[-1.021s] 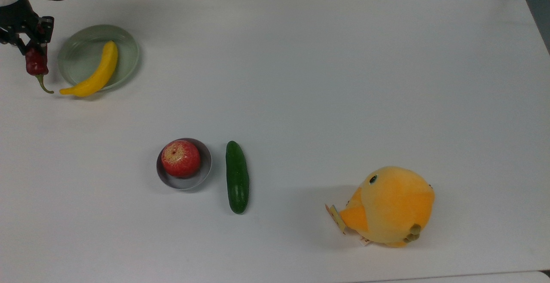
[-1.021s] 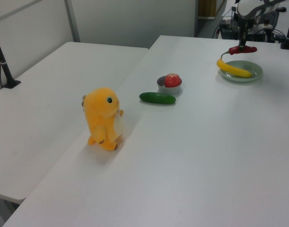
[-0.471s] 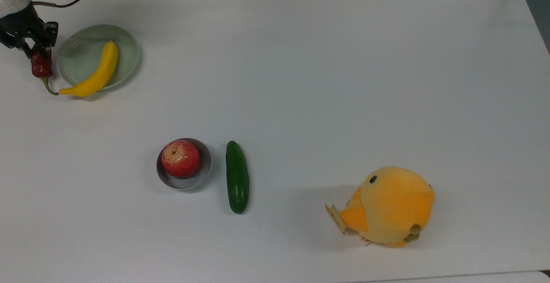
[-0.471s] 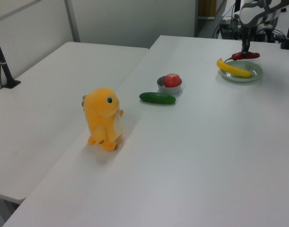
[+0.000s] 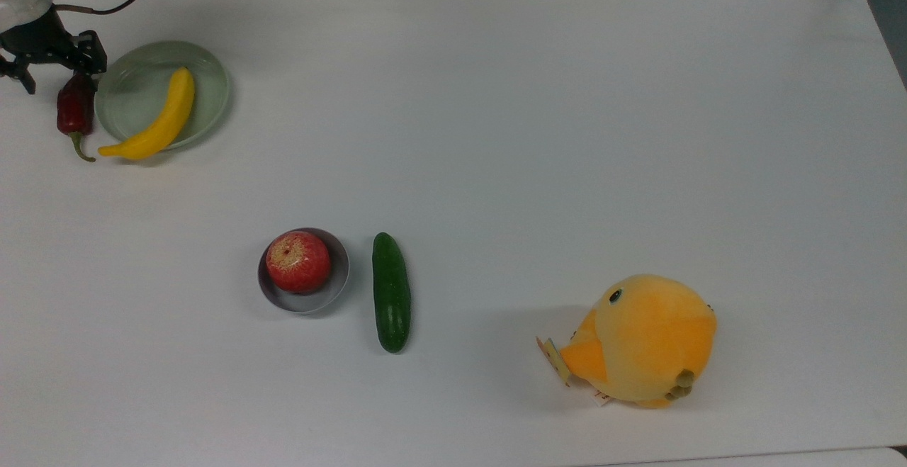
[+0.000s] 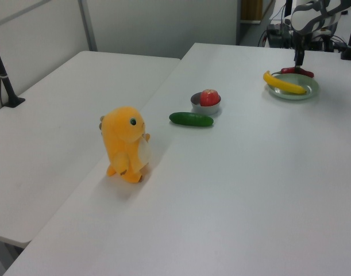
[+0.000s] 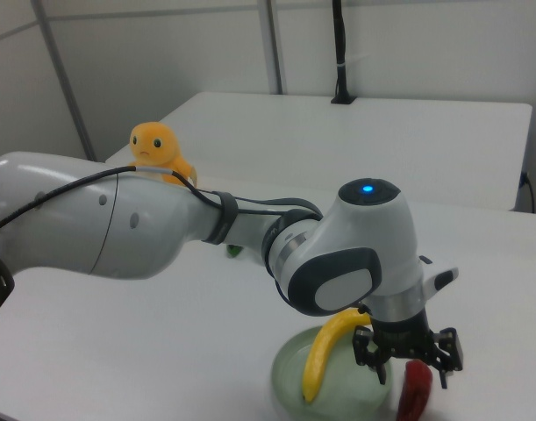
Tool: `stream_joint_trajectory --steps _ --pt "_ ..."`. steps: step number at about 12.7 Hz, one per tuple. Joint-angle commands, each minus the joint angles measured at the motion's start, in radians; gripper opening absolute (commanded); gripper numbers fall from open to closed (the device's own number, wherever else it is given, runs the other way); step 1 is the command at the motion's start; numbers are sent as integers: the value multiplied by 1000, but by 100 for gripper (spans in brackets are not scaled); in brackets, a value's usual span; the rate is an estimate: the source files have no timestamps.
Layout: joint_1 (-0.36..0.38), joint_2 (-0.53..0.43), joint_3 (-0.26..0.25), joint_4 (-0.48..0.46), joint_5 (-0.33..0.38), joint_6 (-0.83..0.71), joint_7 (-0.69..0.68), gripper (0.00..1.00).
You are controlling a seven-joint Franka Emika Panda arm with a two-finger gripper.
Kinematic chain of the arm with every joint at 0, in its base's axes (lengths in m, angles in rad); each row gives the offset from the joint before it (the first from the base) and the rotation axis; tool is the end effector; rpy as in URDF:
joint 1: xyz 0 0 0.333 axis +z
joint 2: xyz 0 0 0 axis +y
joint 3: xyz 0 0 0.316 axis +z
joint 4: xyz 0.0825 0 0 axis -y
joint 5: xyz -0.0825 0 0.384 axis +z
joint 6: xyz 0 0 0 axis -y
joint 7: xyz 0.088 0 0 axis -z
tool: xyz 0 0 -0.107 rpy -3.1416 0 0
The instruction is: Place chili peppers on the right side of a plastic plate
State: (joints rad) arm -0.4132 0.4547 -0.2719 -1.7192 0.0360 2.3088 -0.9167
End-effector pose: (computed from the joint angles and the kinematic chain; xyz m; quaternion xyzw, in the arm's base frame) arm 0.5371 -0.4128 0.3463 0.9887 0.1216 0.0213 0.0849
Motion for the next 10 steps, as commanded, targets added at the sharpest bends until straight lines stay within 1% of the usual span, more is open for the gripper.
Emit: stream_joint_trajectory --steps 1,2,4,5,7,8,10 --pt "11 -28 -9 -16 19 20 -5 100" --pt "17 -42 -9 -13 21 15 12 100" --pt "31 -118 -4 -13 21 -3 106 100" --pt "48 -154 -3 9 21 -67 171 100" --pt "66 -188 2 68 21 -219 275 100" --pt "80 -221 3 113 24 -315 351 100" --pt "137 -316 6 127 51 -454 497 100"
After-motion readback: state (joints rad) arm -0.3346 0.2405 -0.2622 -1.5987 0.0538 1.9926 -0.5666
